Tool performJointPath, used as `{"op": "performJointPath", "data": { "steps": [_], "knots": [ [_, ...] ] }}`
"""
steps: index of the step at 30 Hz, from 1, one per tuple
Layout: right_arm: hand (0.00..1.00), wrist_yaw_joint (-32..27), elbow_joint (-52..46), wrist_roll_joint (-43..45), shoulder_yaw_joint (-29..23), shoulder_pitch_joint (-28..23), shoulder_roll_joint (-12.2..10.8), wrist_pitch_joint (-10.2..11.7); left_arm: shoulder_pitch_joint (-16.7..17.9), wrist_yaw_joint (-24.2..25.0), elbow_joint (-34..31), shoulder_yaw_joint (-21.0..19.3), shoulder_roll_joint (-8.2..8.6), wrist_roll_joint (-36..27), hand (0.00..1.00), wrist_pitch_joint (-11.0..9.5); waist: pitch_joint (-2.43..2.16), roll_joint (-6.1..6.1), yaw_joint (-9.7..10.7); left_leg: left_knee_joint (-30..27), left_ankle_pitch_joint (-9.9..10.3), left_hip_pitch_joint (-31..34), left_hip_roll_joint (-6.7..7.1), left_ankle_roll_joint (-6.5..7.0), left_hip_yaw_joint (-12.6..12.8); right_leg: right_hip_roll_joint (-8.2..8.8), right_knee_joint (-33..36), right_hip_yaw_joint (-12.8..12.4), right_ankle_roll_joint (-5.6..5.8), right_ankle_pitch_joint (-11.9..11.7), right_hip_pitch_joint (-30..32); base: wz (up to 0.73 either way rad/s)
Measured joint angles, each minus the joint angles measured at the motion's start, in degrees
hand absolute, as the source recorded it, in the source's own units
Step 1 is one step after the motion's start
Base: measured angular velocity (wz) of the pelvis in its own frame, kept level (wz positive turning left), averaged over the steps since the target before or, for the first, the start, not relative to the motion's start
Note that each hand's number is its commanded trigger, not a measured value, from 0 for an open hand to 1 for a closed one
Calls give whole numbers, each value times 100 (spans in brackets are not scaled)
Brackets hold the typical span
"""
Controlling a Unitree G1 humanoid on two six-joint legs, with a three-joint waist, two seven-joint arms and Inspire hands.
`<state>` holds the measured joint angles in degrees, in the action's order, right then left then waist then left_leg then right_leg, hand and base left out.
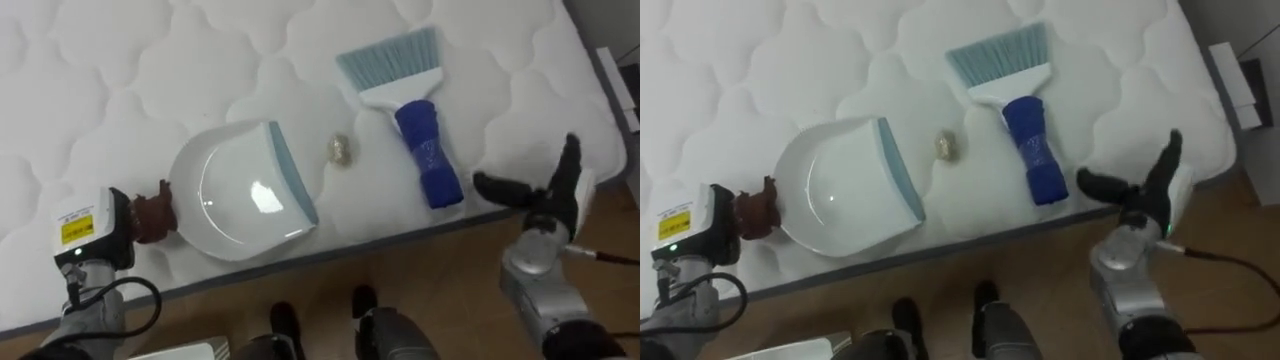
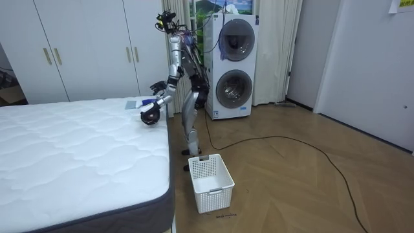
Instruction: Clean bed
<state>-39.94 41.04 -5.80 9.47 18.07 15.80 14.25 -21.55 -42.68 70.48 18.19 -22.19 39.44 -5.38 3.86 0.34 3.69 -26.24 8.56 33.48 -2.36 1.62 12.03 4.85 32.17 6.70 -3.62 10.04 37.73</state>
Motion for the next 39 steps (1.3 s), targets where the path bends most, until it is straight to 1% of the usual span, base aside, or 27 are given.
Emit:
{"op": "performJointPath", "data": {
  "steps": [2, 5, 8, 11, 14, 22, 27, 29, 34, 39],
  "knots": [
    [0, -12, -81, 263, 38, 29, 4, 29, 6, 67, -70, 118, 6, 6, 100, 14, -1, 0, -80, 57, -2, -57, -1, -6, -43, 16, -63, 110, -5, 21, -93, 16],
    [0, -6, -108, 421, 90, 26, -39, 15, 14, 128, -128, 140, 47, 19, 100, 14, -6, 7, -106, 90, -3, -71, 5, -4, -40, 59, -85, 153, 18, 53, -139, 14],
    [0, -6, -133, 422, 115, 71, -44, 15, 14, 226, -183, 141, 50, 32, 100, 16, -9, 2, -108, 96, 0, -71, 10, 4, 23, 107, -121, 221, 39, 67, -159, 5],
    [0, -29, -134, 569, 116, 77, -58, 16, 28, 233, -189, 141, 49, 60, 100, 35, -12, 1, -103, 75, 4, -87, 7, 10, 30, 111, -145, 234, 53, 66, -219, 0],
    [0, -118, -155, 625, 250, 89, -58, 18, 45, 241, -192, 181, 48, 59, 100, 41, -22, -1, -107, 74, 4, -131, -9, 10, 40, 101, -215, 261, 54, 64, -291, 0],
    [0, -103, -232, 646, 554, 90, -60, 20, 43, 241, -197, 242, 48, 61, 100, 44, -33, 17, -107, 92, 4, -150, -21, 11, 31, 96, -226, 295, 52, 50, -319, 0],
    [0, 125, -199, 623, 613, 83, -64, 20, 42, 248, -199, 245, 50, 78, 100, 46, -33, 30, -112, 132, 4, -211, -16, 11, 19, 100, -239, 315, 52, 50, -373, 0],
    [0, 239, -103, 629, 612, 84, -64, 19, 40, 296, -241, 243, 50, 108, 100, 81, -31, 40, -115, 154, 4, -223, -10, 12, 13, 106, -231, 320, 51, 52, -374, 0],
    [0, 393, 237, 593, 624, 77, -66, 13, 37, 383, -318, 243, 59, 107, 100, 133, -27, 96, -126, 150, 4, -211, -4, 13, -10, 111, -228, 334, 49, 56, -374, 1],
    [0, 555, 590, 520, 731, 77, -65, -29, -11, 542, -407, 245, 59, 110, 100, 131, -26, 103, -219, 142, 4, -186, -11, 12, -41, 106, -227, 365, 38, 67, -367, 2]
  ]
}}
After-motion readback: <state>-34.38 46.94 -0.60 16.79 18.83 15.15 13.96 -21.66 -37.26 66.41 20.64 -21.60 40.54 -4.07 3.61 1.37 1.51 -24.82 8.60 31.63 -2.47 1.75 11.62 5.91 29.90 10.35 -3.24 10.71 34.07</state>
